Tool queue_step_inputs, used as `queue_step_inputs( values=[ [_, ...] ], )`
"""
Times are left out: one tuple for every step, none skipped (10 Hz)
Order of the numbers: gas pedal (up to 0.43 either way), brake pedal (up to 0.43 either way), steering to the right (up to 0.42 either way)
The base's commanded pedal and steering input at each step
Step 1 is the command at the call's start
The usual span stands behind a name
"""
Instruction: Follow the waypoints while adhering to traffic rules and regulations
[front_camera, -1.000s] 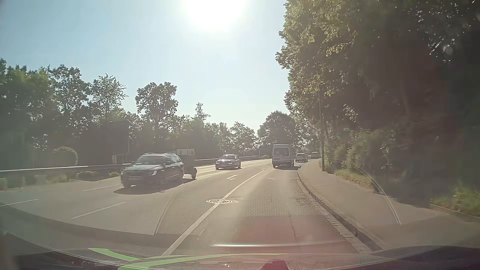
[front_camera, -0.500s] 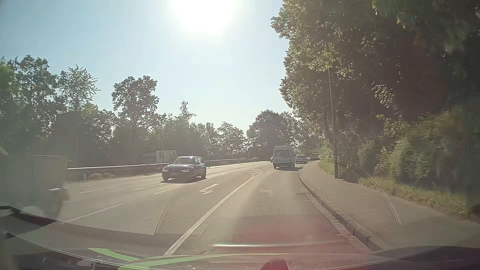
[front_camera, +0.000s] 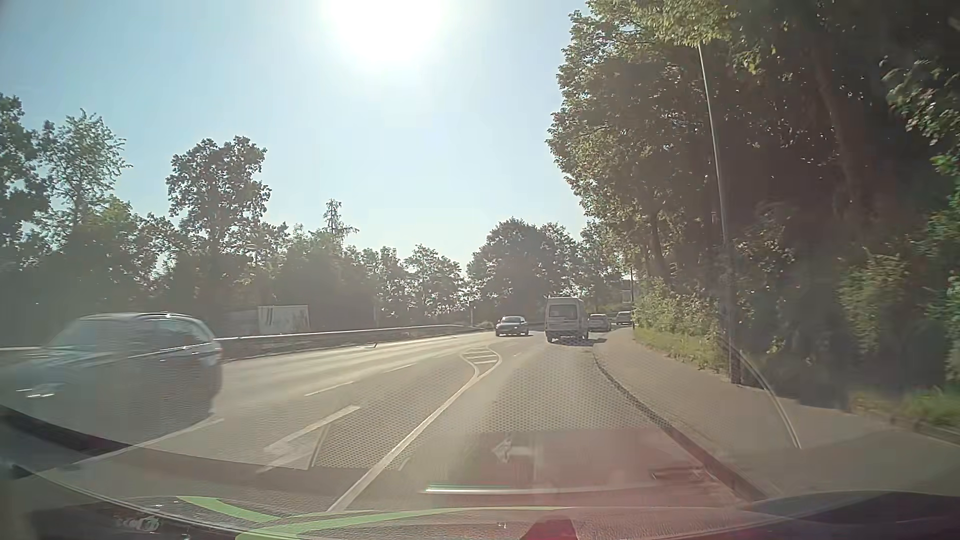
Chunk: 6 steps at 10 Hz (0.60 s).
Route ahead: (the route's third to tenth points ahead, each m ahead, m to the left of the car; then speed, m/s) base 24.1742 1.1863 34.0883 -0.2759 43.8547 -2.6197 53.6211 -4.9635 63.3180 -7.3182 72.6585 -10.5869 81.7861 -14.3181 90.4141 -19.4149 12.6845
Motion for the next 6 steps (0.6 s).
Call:
queue_step_inputs(
  values=[
    [0.118,0.0,0.028],
    [0.13,0.0,0.024],
    [0.13,0.0,0.023],
    [0.13,0.0,0.022],
    [0.13,0.0,0.022],
    [0.13,0.0,0.022]
  ],
)
